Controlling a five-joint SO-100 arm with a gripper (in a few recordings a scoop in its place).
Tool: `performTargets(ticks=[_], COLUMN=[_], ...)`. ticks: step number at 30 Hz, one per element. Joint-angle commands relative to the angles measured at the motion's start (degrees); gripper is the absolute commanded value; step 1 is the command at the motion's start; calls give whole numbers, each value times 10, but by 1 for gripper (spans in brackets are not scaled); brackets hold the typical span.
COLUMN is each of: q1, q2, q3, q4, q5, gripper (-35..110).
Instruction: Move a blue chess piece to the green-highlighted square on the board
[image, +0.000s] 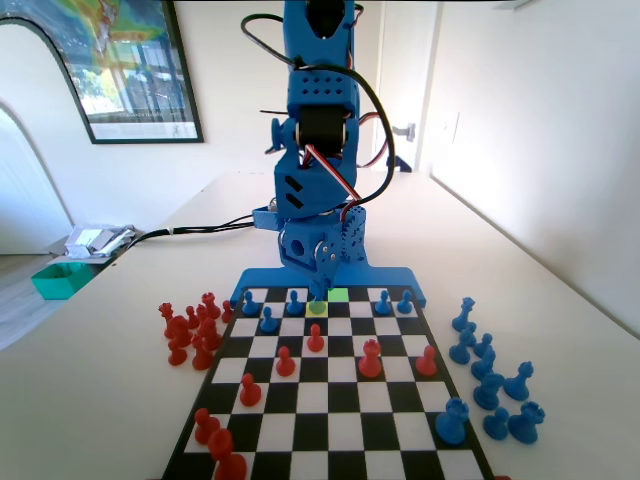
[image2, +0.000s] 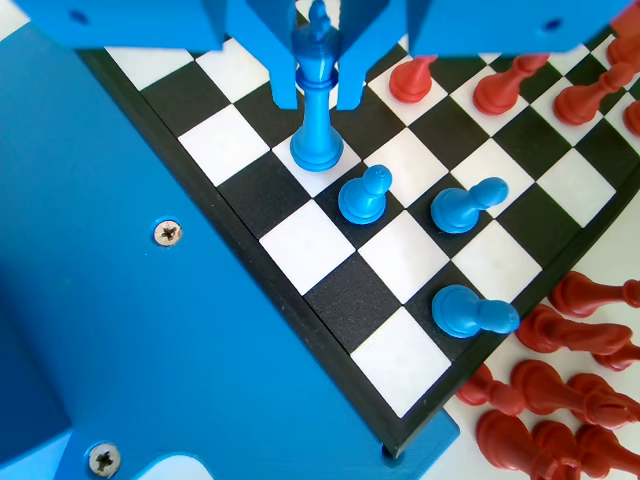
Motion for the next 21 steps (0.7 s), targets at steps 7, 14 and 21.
performTargets(ticks=[7, 14, 21], q1=[4, -25, -62], q2=[16, 53, 94], q3=[-54, -88, -23], q4=[104, 183, 156], q5=[9, 41, 68], gripper=[1, 1, 1])
